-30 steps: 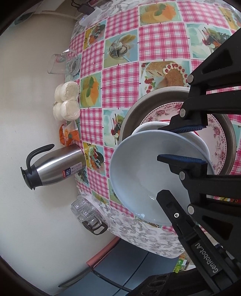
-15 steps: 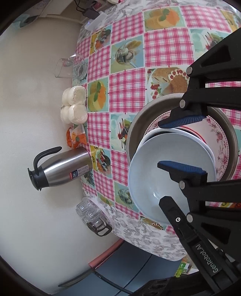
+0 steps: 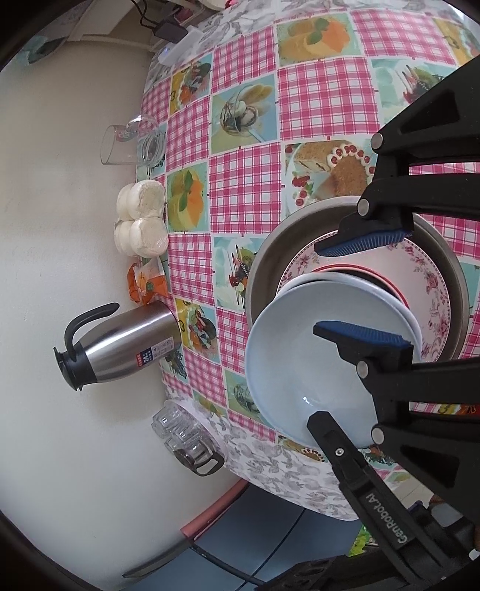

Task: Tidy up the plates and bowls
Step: 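Lower the grey bowl into the white bowl with both tools, then open both tools to release the grey bowl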

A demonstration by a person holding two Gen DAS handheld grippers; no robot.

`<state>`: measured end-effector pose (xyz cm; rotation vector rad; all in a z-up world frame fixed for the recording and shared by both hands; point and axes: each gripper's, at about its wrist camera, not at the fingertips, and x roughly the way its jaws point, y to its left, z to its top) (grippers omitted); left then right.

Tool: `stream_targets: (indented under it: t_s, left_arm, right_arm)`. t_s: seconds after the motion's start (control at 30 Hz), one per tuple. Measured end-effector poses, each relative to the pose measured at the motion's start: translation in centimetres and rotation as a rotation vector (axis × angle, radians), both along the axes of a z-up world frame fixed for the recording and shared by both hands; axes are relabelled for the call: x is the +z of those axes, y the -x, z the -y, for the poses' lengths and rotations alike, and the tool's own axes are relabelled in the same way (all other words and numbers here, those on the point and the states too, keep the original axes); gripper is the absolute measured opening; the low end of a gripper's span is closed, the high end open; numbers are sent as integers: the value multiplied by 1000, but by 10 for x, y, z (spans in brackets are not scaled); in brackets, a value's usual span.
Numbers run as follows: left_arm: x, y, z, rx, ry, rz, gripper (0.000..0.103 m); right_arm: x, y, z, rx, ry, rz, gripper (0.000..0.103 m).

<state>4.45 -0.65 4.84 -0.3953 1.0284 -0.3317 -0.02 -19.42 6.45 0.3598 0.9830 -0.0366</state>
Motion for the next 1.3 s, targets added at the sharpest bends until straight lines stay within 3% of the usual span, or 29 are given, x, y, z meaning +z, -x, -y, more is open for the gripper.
stream_targets:
  t_s: [0.2, 0.43, 0.5, 0.6, 0.77, 0.87, 1.03, 1.3]
  left_arm:
    - [13, 12, -7, -7, 15, 54, 33]
    - [16, 30, -18, 45, -52, 73, 59]
    - [13, 34, -21, 56, -76, 74, 71]
    - [8, 41, -26, 74, -139, 73, 78]
    - [-5, 51, -28, 65, -215, 52, 81]
    - [-14, 56, -28, 56, -242, 40, 92]
    - [-21, 62, -24, 38, -297, 33, 99]
    - [-27, 71, -18, 8, -326, 10, 100]
  right_arm:
    - [0, 10, 6, -10, -5, 3, 40]
    - [2, 26, 5, -18, 37, 16, 62]
    - [4, 31, 5, -22, 43, 24, 67]
    - [4, 41, 4, -26, 59, 37, 73]
    - [-2, 55, 2, -20, 72, 35, 88]
    - [-8, 59, -2, -7, 86, 21, 92]
    - [-19, 62, -2, -6, 107, -19, 102]
    - [-28, 70, -4, 17, 148, -40, 103]
